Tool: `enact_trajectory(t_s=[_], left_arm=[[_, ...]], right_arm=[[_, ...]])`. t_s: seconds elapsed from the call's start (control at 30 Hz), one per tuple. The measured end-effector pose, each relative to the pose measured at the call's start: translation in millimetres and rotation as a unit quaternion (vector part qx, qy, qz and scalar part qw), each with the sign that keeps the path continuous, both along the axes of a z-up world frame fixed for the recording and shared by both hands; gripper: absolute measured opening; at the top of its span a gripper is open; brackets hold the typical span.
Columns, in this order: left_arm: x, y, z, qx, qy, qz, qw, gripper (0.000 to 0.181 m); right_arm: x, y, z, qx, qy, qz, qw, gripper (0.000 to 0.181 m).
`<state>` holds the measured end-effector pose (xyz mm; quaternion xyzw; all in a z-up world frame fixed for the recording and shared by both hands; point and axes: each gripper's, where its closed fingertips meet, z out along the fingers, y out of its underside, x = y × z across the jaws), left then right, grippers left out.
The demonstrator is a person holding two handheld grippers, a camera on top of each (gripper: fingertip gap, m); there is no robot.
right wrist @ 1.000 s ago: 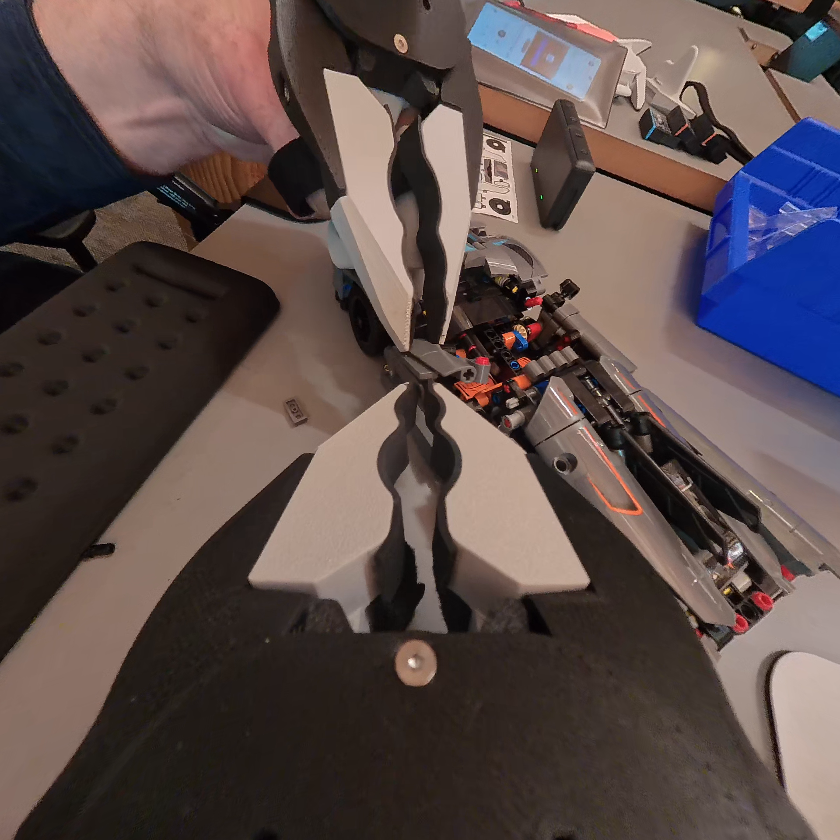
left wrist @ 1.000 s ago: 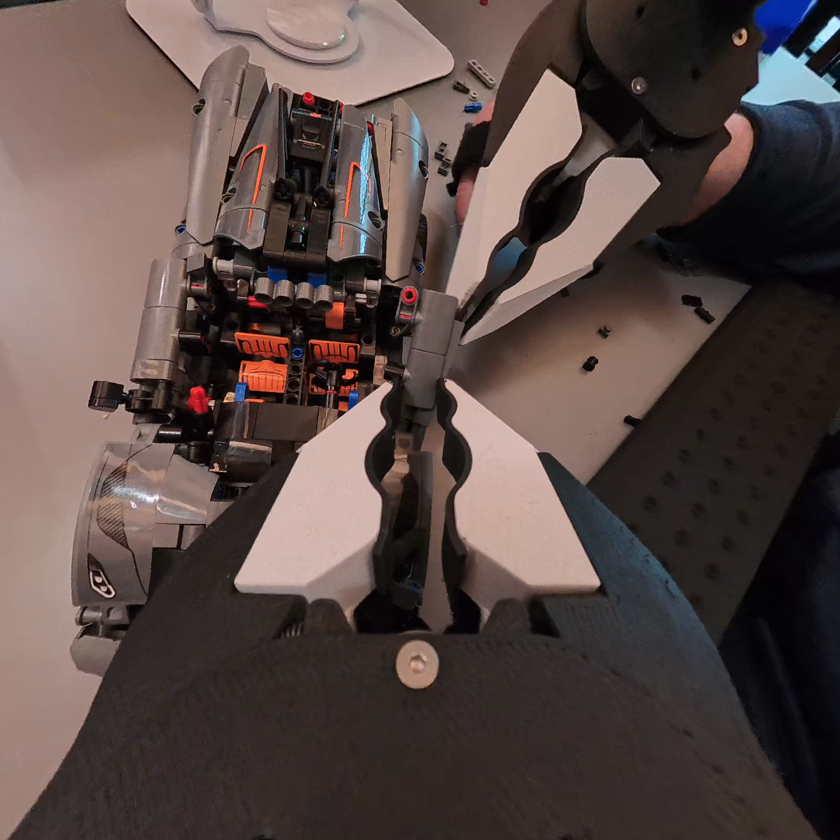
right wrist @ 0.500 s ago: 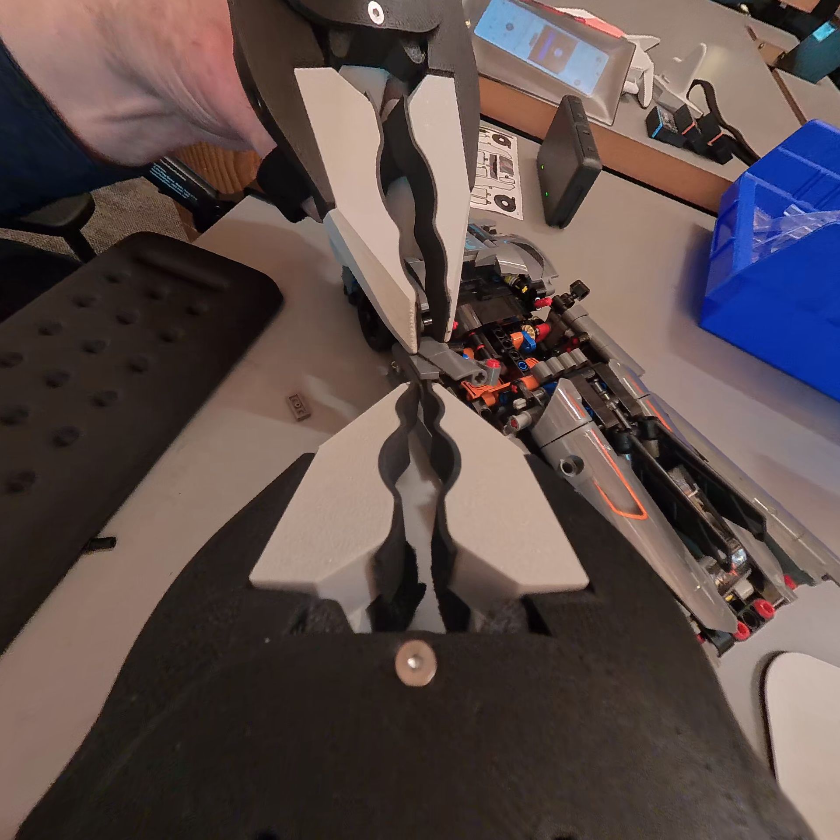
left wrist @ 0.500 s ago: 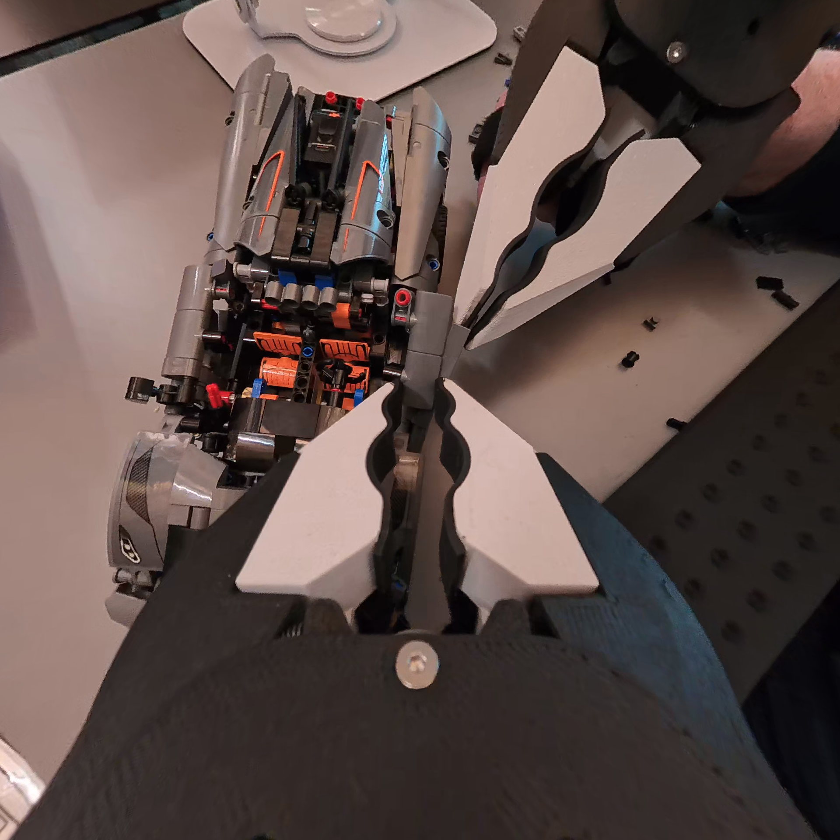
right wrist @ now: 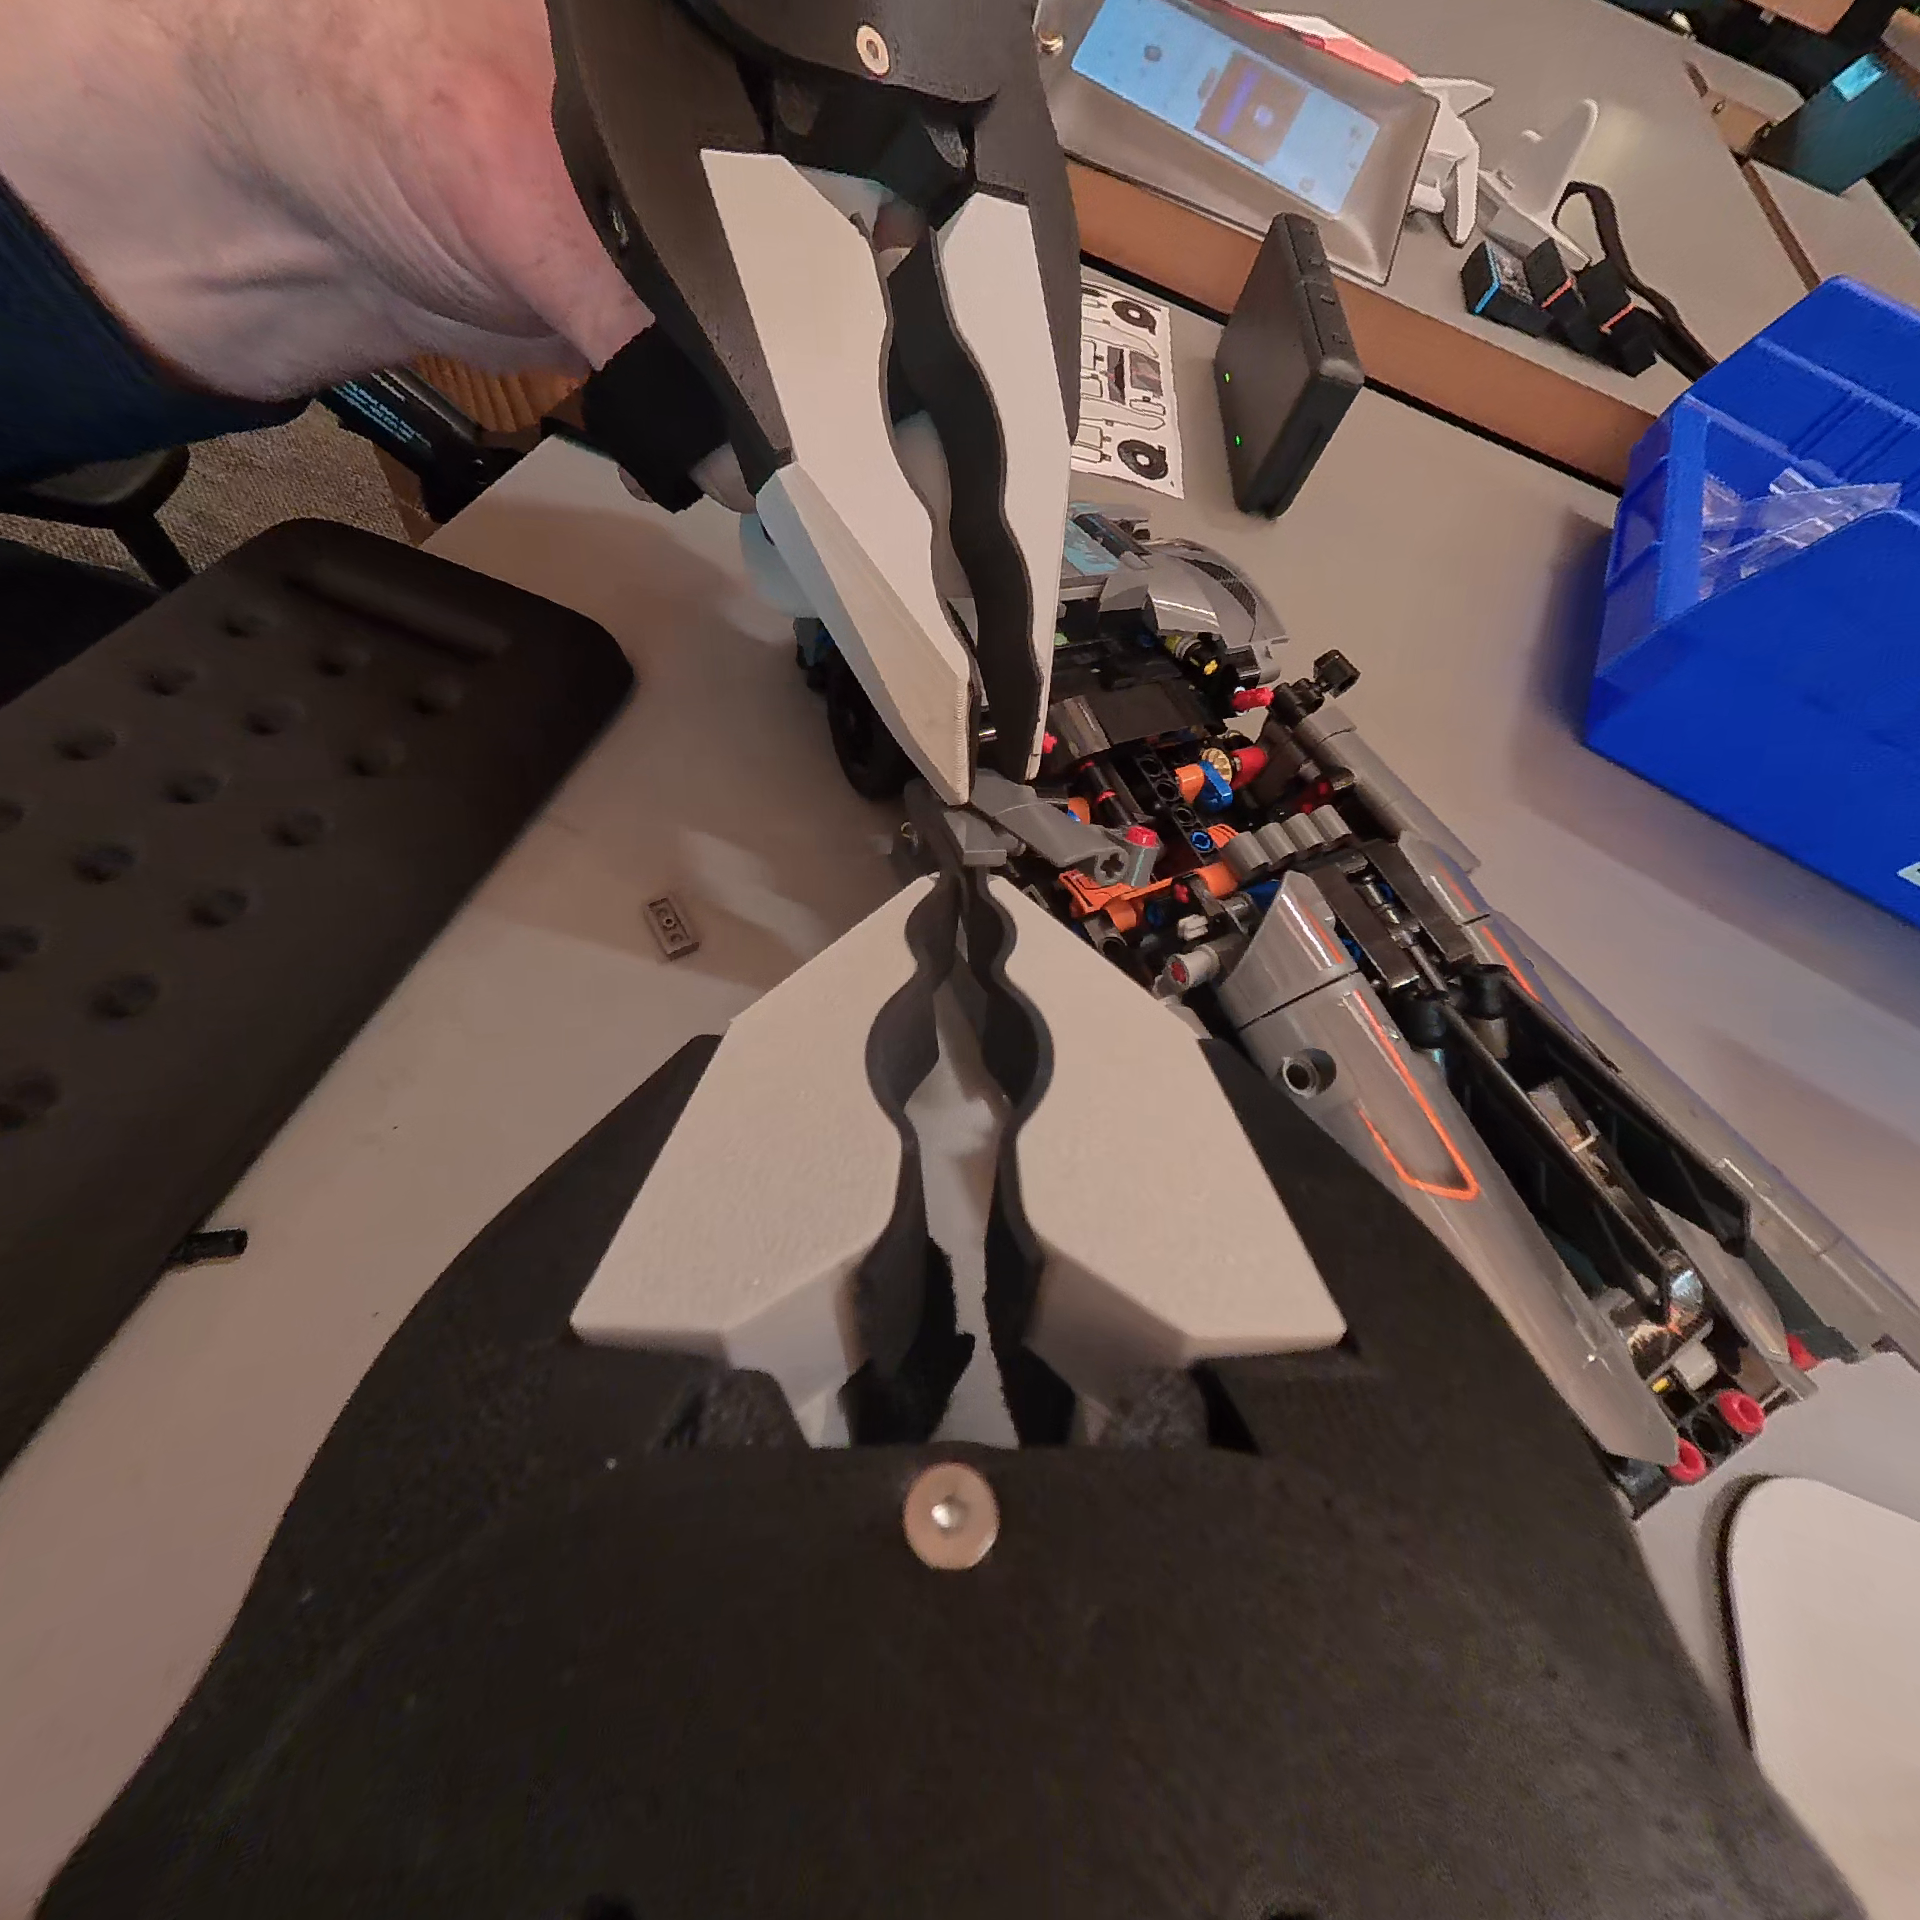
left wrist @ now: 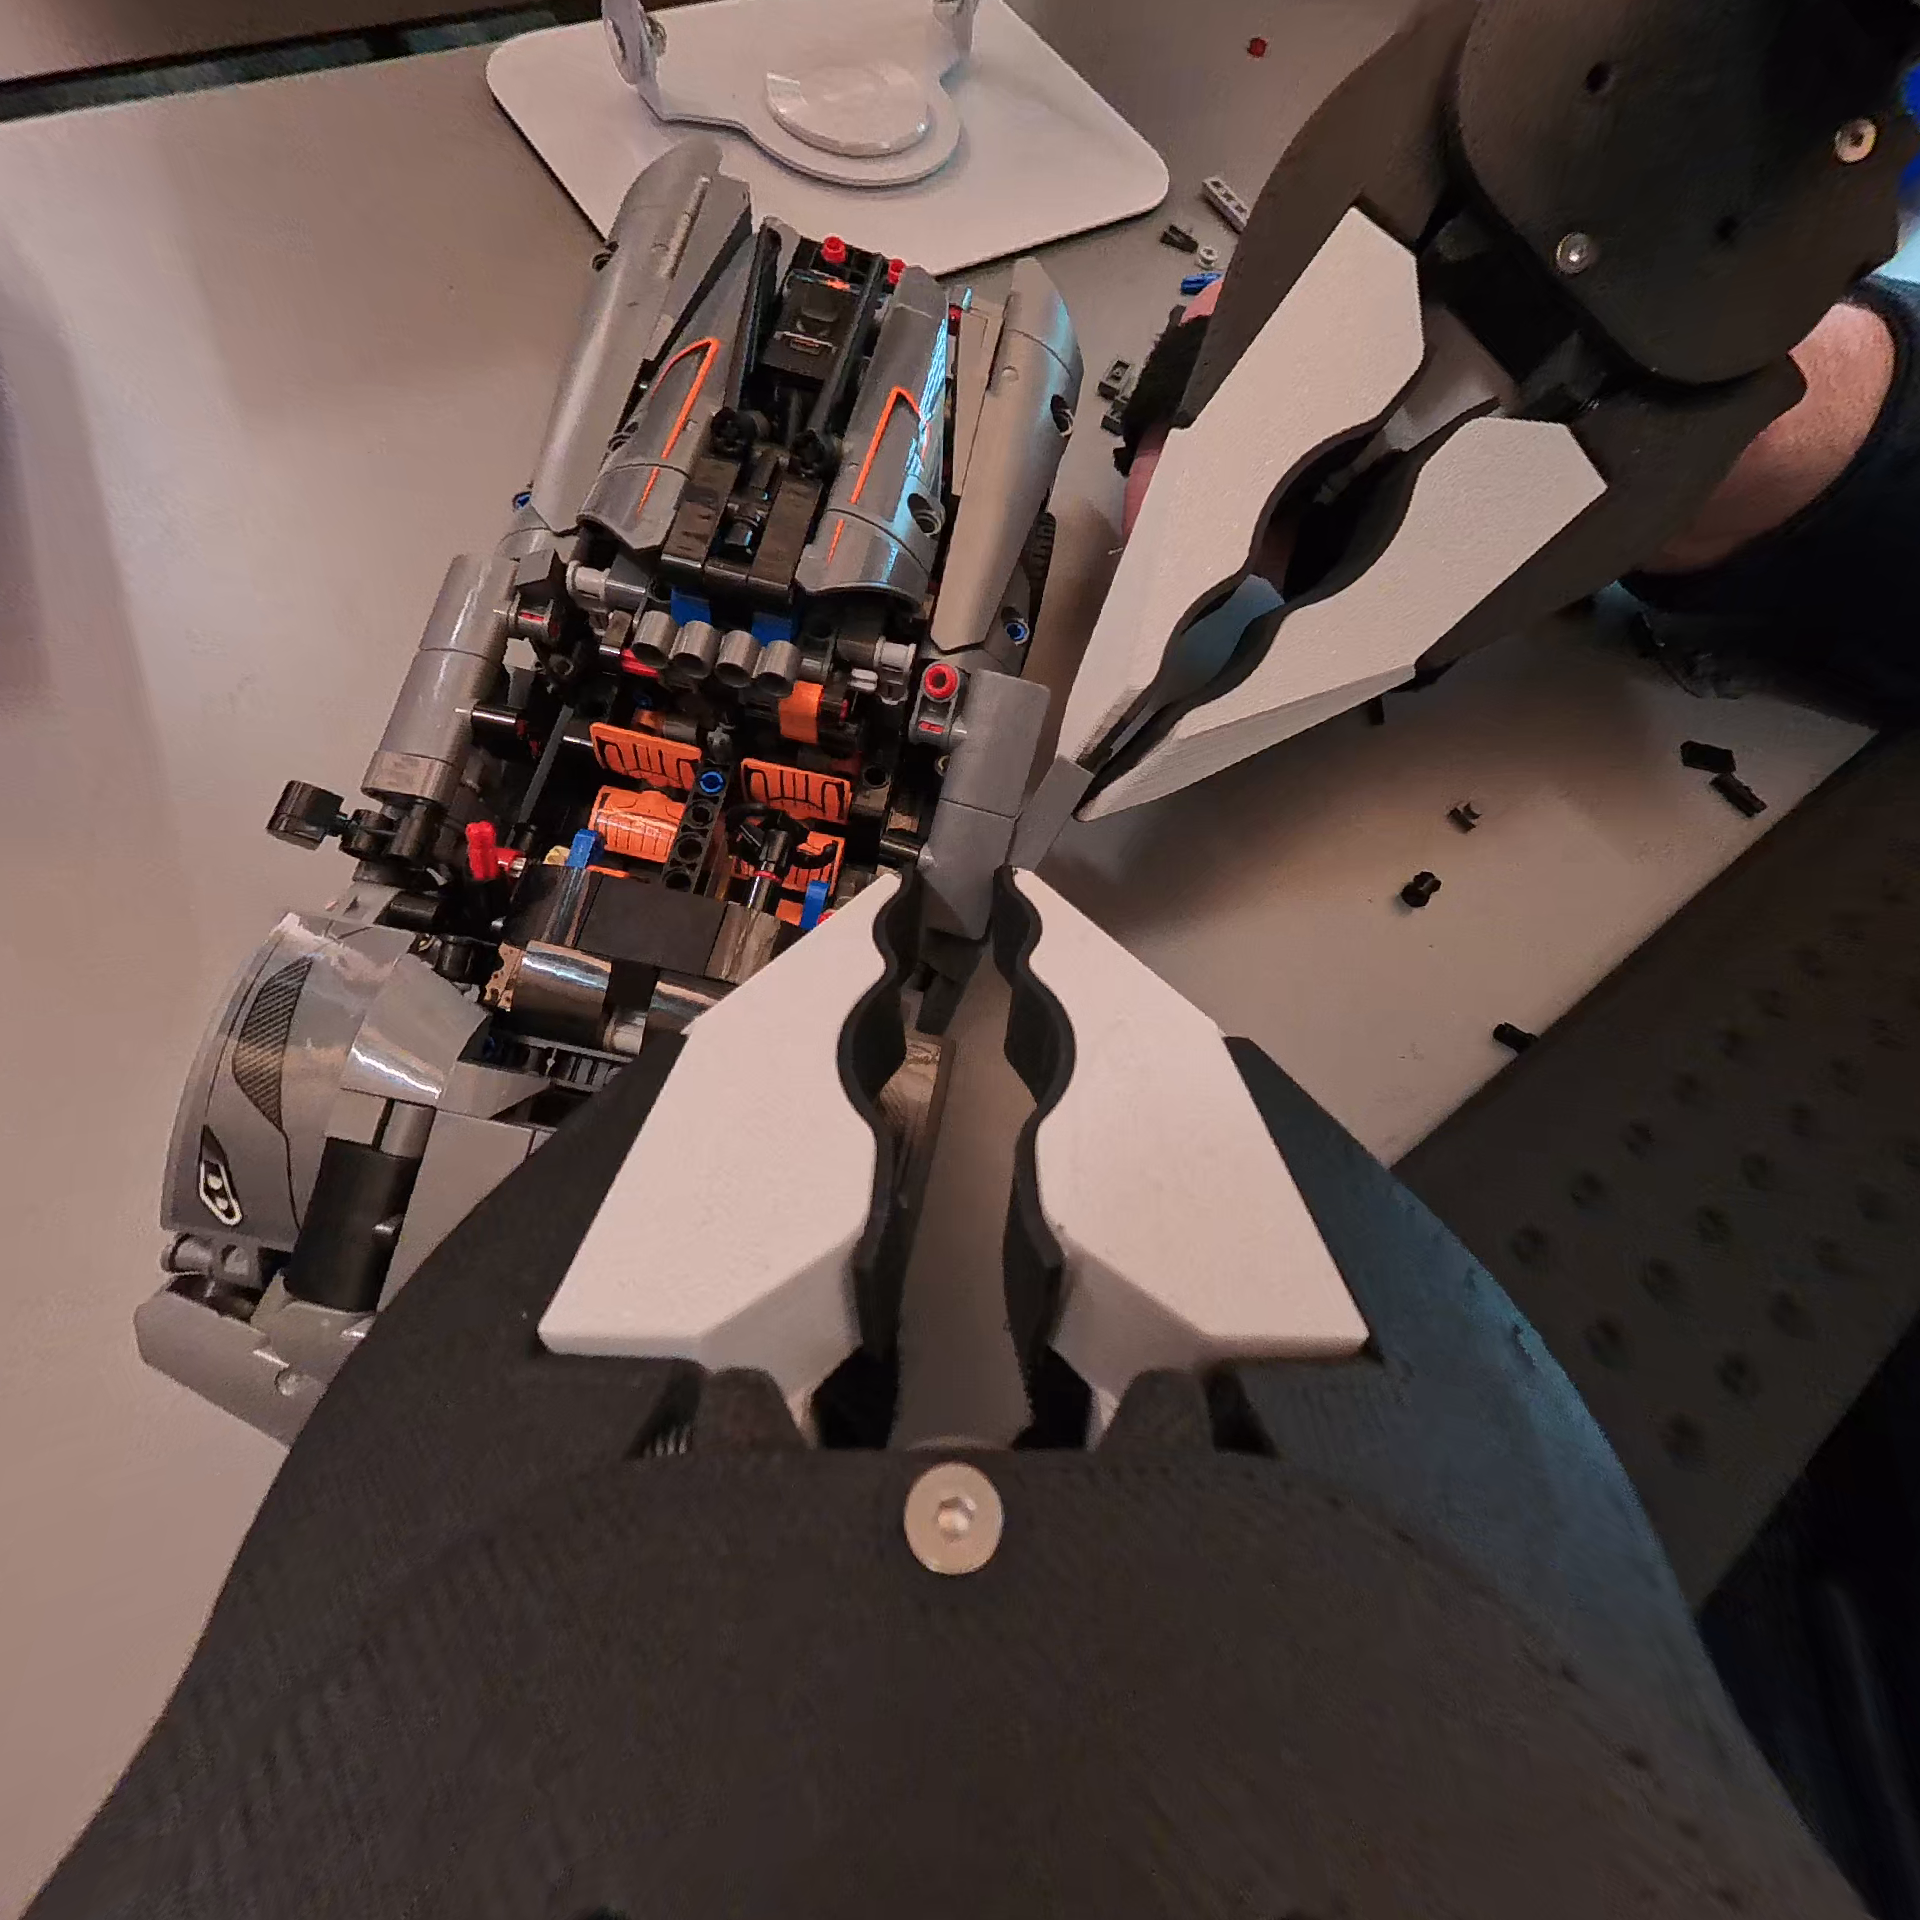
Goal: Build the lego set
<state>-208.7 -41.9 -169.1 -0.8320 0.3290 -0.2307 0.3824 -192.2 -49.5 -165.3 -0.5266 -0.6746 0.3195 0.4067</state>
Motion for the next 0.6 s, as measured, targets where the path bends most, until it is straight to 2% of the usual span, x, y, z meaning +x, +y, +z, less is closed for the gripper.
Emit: enact_trajectory(t_s=[0.1, 0.37, 0.47, 0.6], left_arm=[[1, -1, -1, 0.029, 0.037, -0.013, 0.999, 0.011], [1, -3, -3, 0.055, 0.077, -0.036, 0.995, 0.013], [1, -5, -5, 0.051, 0.092, -0.041, 0.994, 0.024], [-3, -3, -13, 0.054, 0.124, -0.037, 0.99, 0.015]], right_arm=[[1, 1, -1, -0.013, 0.0, 0.001, 1.0, 0.0], [0, 5, -1, -0.036, 0.005, -0.005, 0.999, 0.001], [0, 6, -1, -0.032, 0.003, -0.007, 0.999, 0.002], [0, 5, -2, -0.032, 0.003, -0.005, 0.999, 0.001]])
